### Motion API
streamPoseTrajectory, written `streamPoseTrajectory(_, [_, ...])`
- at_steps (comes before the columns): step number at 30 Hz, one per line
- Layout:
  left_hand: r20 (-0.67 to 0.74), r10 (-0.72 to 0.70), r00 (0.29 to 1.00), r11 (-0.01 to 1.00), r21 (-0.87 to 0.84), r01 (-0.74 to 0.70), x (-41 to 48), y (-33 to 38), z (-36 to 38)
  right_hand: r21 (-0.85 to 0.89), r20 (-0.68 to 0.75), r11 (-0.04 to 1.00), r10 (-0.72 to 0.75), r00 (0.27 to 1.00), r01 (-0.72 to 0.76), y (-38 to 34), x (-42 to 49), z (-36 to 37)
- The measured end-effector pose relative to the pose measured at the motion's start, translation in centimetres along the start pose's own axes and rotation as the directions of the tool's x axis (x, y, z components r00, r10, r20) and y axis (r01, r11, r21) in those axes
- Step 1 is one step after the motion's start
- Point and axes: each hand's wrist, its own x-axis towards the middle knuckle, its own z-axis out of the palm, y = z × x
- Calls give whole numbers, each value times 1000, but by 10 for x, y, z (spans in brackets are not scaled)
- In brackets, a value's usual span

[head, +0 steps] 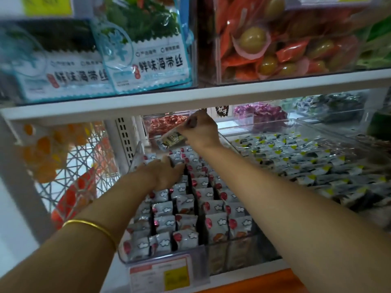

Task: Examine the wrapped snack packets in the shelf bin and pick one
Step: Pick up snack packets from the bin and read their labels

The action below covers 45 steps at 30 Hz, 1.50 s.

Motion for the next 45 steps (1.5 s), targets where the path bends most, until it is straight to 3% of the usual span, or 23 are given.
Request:
streamPoseTrajectory(8, [9,-14,1000,986,169,12,-17,2,0,-317,56,932,-165,985,175,4,8,35])
streamPoseTrajectory(13, [-9,92,996,961,262,-87,-37,8,-6,-444,260,835,-225,939,323,9,6,54])
streamPoseTrajectory(16, [-69,121,990,863,500,-71,-55,7,-12,-525,317,774,-209,925,355,13,11,60])
streamPoseTrajectory(20, [-44,83,996,802,596,-41,-80,-7,-12,-649,492,584,-166,854,487,20,12,63])
streamPoseTrajectory(23, [-68,103,992,776,629,-38,-87,-13,-7,-615,510,656,-92,855,438,20,10,56])
streamPoseTrajectory(27, [-51,130,990,753,655,-66,-91,-15,-8,-349,385,886,-162,909,306,1,-5,27])
streamPoseTrajectory(31, [-196,215,957,845,528,-82,-105,-13,-12,-184,366,952,-163,916,243,-8,-59,-20])
streamPoseTrajectory(36, [-284,229,931,900,427,-91,-141,-7,15,-182,381,949,-173,908,257,-6,-128,-59])
streamPoseTrajectory(39, [-275,202,940,918,389,-84,-156,-6,29,-244,477,912,-184,859,331,-13,-144,-69])
streamPoseTrajectory(42, [-253,176,951,923,377,-71,-162,-6,35,-345,577,816,-205,790,463,-19,-154,-66])
streamPoseTrajectory(45, [-263,186,947,919,387,-73,-163,-9,39,-505,587,653,-220,779,564,-19,-158,-58])
